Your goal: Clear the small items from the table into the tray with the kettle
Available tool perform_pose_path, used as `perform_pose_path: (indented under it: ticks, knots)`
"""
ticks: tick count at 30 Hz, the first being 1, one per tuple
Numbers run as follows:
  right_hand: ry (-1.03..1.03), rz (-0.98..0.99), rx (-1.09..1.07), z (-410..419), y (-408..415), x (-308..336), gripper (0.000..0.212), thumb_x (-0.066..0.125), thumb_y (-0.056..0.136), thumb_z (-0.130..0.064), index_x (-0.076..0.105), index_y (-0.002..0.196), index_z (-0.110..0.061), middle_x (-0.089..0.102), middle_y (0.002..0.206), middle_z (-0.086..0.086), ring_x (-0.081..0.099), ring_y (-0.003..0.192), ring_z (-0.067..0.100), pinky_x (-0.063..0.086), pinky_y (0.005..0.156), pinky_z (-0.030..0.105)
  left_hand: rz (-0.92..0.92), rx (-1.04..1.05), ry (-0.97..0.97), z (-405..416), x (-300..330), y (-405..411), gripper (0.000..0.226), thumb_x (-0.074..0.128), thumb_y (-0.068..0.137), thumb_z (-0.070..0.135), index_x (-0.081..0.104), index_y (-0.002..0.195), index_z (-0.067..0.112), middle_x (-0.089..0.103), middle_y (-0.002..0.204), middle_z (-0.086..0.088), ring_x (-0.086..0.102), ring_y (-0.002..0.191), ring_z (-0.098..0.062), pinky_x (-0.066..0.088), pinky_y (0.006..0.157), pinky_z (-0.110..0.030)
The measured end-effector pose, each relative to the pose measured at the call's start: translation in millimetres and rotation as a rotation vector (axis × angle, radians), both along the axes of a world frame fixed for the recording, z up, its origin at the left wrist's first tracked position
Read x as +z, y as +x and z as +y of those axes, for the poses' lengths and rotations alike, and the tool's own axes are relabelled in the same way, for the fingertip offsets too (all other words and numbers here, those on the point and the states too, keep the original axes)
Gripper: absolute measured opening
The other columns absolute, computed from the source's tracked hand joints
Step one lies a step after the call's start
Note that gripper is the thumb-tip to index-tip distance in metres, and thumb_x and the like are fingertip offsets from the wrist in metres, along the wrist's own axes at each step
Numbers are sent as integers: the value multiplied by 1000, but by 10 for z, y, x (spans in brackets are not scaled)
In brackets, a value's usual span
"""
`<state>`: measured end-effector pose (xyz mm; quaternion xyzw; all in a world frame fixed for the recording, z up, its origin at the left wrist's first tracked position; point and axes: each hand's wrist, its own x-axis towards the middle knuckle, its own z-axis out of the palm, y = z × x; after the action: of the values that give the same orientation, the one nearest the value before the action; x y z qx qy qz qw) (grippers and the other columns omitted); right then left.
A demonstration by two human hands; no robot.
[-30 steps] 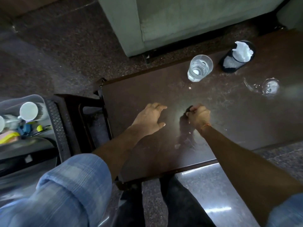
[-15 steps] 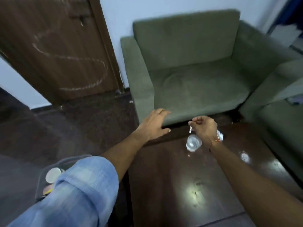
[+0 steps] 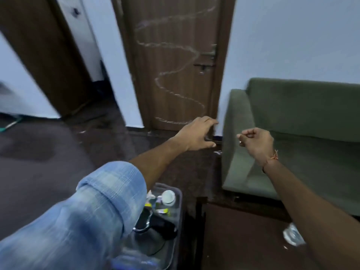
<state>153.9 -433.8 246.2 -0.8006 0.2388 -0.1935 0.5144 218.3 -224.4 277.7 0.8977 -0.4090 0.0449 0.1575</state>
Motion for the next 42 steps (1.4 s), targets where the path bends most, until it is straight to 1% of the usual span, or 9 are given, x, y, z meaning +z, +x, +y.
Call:
perform_pose_path:
  ticks: [4,9,12,16,21,24,31,37,42]
  knots:
    - [-14,67,202,1044,424,-288,10,79,78,-17,70,80,-15,73,82,11,70,77,23,59,81,40,55,183,63,1060,-209,77,77,72,82,42,36,145,17,44,143,-7,41,131,-25,35,110,-39]
    - [-110,136,444,2188,652,-845,8,80,76,-19,72,79,-18,73,76,4,62,68,10,47,69,22,185,399,56,2138,-687,-29,76,73,81,42,37,144,21,43,143,-5,40,130,-25,41,105,-42]
    - [-117,210,562,2583,667,-1239,7,79,77,-16,71,77,-16,72,75,4,65,71,15,51,70,26,253,482,66,2559,-1053,-141,75,72,81,42,36,145,22,43,144,-4,39,131,-24,42,104,-44]
    - [-238,315,668,2766,701,-1704,6,76,78,-12,71,75,-12,71,73,4,55,58,3,36,51,3,327,527,71,2832,-1528,-195,73,70,83,44,37,144,21,45,140,-6,40,130,-25,42,103,-44]
    - [-363,462,781,2806,742,-2202,10,66,80,-6,72,73,-9,73,78,10,64,77,20,48,75,27,424,535,70,2936,-2051,-183,71,70,83,43,38,143,21,47,137,-5,44,125,-26,46,97,-43]
    - [-418,533,834,2810,746,-2469,14,63,82,-6,71,71,-9,73,80,10,65,81,23,44,75,25,463,507,57,2933,-2299,-158,69,70,83,41,39,141,21,49,135,-6,45,123,-26,44,94,-40]
    - [-451,683,948,2864,769,-2971,13,59,85,-5,71,82,-9,72,83,13,66,86,29,48,78,34,562,473,93,2908,-2744,-64,71,69,84,39,32,143,26,45,138,-4,45,123,-27,46,96,-47]
    - [-514,705,995,2913,743,-3155,20,58,85,-1,74,93,-10,72,103,14,65,99,31,51,87,36,596,466,70,2938,-2964,-31,70,70,83,39,37,143,24,43,142,-2,43,126,-25,45,99,-47]
    - [-498,694,937,2852,699,-3129,17,60,86,-4,74,96,-4,72,103,18,65,104,34,50,91,40,615,447,73,2900,-2987,-65,69,71,82,37,39,142,23,43,141,-1,44,125,-26,47,96,-48]
